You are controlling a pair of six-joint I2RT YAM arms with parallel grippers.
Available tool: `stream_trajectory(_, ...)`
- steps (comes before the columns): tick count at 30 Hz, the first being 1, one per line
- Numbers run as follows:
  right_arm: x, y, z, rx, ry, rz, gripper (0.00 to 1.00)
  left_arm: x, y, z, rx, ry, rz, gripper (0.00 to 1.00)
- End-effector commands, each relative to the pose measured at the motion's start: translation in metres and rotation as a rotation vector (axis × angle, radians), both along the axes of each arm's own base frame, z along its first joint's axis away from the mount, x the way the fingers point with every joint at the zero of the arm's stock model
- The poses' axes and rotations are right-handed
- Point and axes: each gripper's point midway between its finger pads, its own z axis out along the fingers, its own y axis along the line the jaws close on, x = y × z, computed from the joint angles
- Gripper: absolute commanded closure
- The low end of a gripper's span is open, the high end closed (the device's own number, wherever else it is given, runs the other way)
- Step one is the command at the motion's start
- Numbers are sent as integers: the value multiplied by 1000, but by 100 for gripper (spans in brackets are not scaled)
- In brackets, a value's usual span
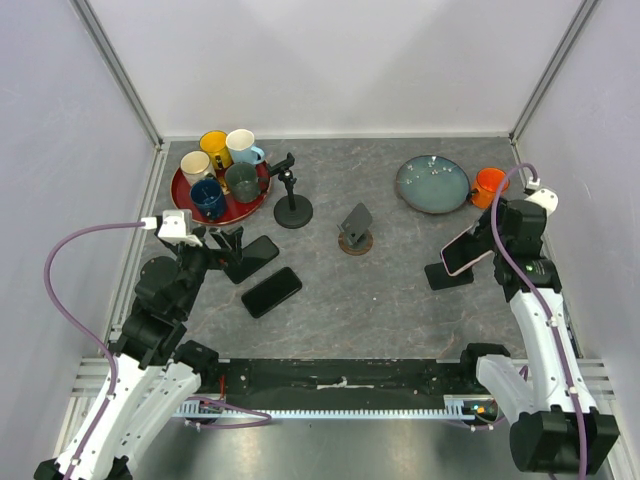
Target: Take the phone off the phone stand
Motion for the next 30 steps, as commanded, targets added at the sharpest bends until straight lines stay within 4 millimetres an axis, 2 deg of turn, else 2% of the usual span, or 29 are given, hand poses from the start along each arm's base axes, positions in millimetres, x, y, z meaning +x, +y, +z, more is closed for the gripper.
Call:
stream_trajectory(1,1,9,-2,42,-22,37,34,1,-4,8,-41,-31,-15,8)
stream_trajectory(6,0,9,0,36,-26,44,36,1,-4,8,-41,-30,-13,8)
stream_trajectory(17,-3,14,3,46,-41,64,58,1,-4,9,-43,-34,-13,8)
stream_trajectory(23,-3,13,20,23,-72,73,76,1,-3,9,-43,-35,-10,8)
stream_trajectory(27,-4,12,33,1,-98,85,98,1,-3,9,-43,-35,-12,8)
stream_trajectory(30,-4,12,40,-16,-110,95,100,1,-3,9,-41,-34,-12,8)
